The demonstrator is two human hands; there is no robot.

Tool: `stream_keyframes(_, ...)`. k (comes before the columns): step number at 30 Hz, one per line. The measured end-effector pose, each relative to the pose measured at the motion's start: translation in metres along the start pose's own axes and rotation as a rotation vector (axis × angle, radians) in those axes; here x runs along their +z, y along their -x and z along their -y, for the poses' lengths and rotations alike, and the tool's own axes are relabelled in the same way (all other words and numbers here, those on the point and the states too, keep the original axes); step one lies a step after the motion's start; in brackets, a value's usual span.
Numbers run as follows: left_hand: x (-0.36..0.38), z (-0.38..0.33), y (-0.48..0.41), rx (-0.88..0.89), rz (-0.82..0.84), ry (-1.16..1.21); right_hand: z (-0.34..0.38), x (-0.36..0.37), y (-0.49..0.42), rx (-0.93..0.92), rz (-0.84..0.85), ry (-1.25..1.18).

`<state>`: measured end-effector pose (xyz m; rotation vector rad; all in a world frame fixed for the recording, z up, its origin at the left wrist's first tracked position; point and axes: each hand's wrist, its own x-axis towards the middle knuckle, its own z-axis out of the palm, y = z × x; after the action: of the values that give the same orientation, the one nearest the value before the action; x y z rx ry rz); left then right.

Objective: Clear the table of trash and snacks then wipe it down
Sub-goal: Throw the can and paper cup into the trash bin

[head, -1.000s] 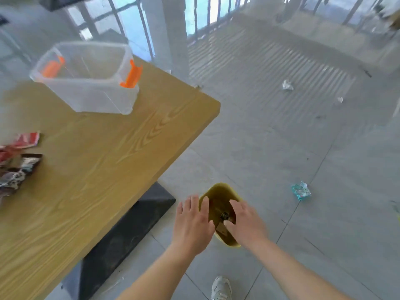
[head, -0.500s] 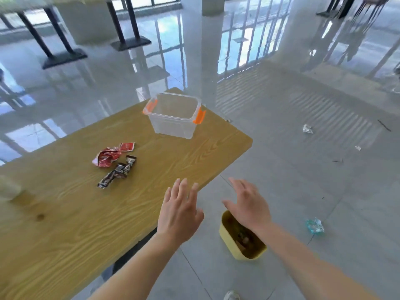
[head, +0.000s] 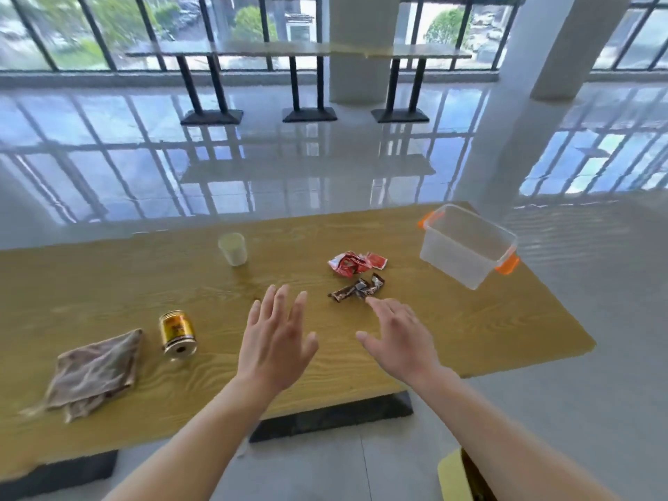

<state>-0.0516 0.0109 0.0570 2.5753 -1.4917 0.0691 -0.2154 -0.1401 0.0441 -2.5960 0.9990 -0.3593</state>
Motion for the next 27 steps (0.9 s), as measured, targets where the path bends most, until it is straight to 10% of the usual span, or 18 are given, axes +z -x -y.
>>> stream_keyframes(27,0.072,0.248,-0.034,-0.618,0.257,0.066,0.190,0.164,-0.198,-0.084,0.327,0.045)
